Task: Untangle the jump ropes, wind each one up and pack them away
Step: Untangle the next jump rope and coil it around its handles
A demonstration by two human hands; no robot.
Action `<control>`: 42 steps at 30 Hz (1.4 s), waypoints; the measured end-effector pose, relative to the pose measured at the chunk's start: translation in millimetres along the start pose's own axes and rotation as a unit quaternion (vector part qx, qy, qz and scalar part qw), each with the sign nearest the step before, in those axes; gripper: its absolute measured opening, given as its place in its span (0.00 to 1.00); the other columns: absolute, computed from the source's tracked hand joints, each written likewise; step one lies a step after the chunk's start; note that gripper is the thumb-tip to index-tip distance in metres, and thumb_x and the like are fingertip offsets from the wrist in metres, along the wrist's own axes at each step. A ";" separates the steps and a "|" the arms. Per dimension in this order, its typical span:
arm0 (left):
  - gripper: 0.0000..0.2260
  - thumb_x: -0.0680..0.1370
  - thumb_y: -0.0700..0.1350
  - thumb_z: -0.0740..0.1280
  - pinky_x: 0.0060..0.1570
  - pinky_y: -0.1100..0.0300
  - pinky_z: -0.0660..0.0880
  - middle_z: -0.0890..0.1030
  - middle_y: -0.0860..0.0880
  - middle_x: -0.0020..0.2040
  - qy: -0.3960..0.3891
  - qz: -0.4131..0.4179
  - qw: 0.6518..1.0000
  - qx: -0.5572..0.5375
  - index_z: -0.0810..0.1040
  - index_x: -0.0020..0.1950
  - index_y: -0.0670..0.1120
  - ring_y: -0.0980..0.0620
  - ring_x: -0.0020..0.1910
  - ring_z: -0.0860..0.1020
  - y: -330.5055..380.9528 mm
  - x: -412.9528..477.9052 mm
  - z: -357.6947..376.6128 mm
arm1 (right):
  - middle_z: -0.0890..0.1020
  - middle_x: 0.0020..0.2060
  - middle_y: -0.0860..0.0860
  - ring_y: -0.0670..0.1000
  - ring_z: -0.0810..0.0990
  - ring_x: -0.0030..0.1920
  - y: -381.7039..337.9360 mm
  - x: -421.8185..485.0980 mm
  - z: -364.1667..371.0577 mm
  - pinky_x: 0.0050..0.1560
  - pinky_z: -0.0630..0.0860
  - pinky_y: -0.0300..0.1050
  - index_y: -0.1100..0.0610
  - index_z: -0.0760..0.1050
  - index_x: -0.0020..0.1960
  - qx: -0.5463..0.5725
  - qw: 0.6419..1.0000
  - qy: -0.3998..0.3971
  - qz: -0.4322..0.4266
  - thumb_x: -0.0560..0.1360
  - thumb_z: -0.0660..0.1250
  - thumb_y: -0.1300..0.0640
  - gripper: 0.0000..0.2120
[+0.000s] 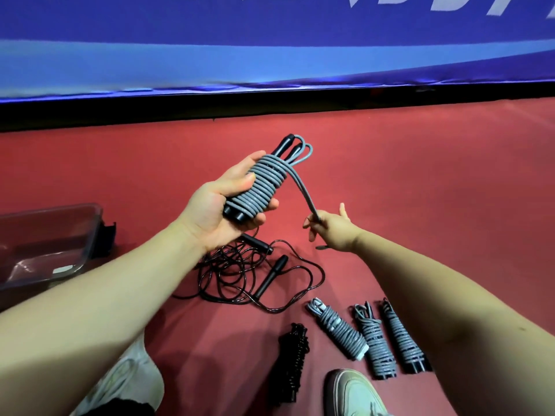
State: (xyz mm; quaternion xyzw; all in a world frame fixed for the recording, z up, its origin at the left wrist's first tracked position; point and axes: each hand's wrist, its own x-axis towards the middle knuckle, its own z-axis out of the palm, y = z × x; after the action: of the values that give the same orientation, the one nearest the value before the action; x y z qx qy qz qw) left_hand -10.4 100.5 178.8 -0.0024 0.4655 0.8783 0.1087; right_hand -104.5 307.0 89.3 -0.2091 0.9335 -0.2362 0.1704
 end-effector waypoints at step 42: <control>0.31 0.62 0.44 0.80 0.26 0.56 0.78 0.80 0.37 0.50 -0.148 -0.139 0.969 0.137 0.77 0.63 0.44 0.40 0.39 0.81 6.0 -4.7 -36.2 | 0.83 0.46 0.58 0.58 0.80 0.45 -52.7 -2.3 -51.2 0.48 0.76 0.53 0.64 0.79 0.51 -0.102 0.959 -0.003 -0.266 0.75 0.63 0.63 0.08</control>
State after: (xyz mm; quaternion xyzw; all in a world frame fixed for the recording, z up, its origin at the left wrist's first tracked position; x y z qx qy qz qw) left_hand -10.5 66.7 163.7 0.0779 0.5554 0.7729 0.2968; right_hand -107.5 284.8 159.3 -0.4665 0.8630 -0.1754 0.0823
